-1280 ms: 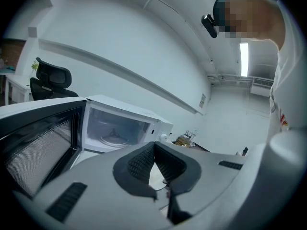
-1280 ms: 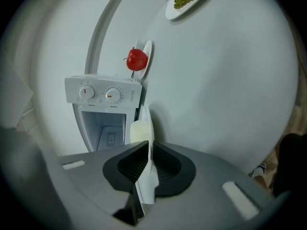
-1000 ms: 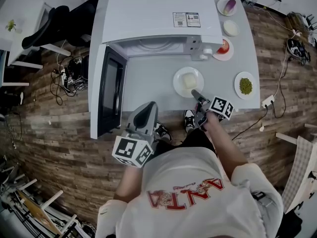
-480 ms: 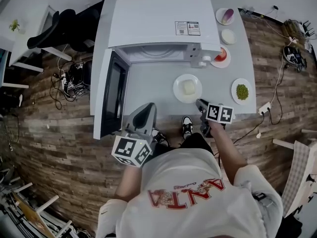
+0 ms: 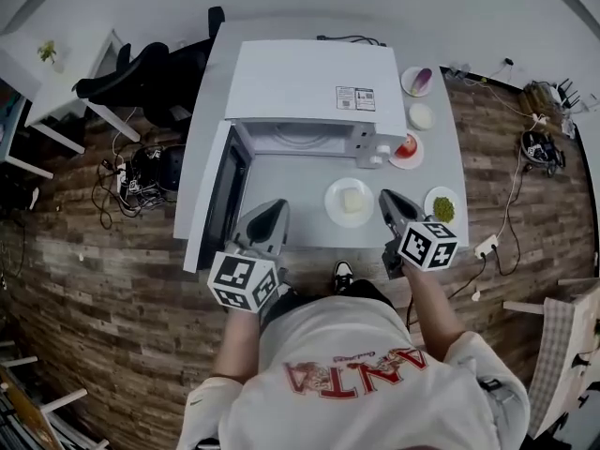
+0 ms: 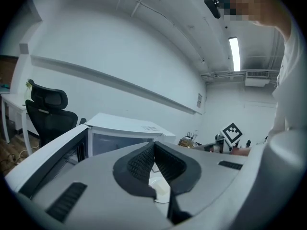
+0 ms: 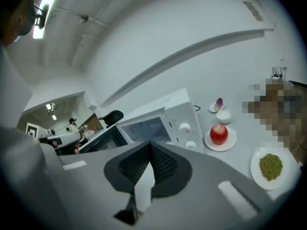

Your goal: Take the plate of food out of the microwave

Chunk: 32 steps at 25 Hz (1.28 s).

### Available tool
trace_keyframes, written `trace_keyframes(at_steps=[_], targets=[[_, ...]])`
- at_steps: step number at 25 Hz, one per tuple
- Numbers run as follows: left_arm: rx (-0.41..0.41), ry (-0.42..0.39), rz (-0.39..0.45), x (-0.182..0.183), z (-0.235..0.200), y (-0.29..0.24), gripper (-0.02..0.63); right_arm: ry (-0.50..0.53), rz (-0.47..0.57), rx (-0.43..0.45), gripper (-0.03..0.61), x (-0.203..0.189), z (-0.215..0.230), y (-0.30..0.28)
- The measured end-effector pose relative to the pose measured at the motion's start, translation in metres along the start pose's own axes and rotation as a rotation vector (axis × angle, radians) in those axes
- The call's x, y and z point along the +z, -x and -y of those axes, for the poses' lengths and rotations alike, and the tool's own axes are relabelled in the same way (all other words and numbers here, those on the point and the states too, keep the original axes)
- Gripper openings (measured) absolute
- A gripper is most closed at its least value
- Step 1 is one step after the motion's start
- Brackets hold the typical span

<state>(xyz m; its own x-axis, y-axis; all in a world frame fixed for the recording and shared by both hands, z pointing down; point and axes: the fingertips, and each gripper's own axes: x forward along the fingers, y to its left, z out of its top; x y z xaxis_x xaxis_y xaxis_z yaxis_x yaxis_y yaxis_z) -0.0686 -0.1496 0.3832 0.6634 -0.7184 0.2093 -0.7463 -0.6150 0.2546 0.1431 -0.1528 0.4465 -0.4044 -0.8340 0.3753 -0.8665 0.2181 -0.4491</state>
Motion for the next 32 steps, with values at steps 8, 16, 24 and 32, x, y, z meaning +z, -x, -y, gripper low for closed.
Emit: trace_keyframes(at_steps=[8, 16, 24, 32], targets=[[0.026, -0.049, 0.07, 0.042, 0.001, 0.013, 0.009, 0.075, 0.183, 0.133, 0.002, 0.08, -0.057, 0.027], [0.029, -0.089, 0.107, 0.064, 0.01, 0.023, 0.009, 0.251, 0.282, 0.189, 0.002, 0.118, -0.101, 0.054], [0.032, -0.094, 0.115, 0.071, 0.011, 0.024, 0.009, 0.31, 0.238, 0.233, 0.002, 0.112, -0.108, 0.043], [0.054, -0.092, 0.135, 0.076, 0.006, 0.024, 0.009, 0.341, 0.231, 0.26, 0.002, 0.116, -0.112, 0.032]])
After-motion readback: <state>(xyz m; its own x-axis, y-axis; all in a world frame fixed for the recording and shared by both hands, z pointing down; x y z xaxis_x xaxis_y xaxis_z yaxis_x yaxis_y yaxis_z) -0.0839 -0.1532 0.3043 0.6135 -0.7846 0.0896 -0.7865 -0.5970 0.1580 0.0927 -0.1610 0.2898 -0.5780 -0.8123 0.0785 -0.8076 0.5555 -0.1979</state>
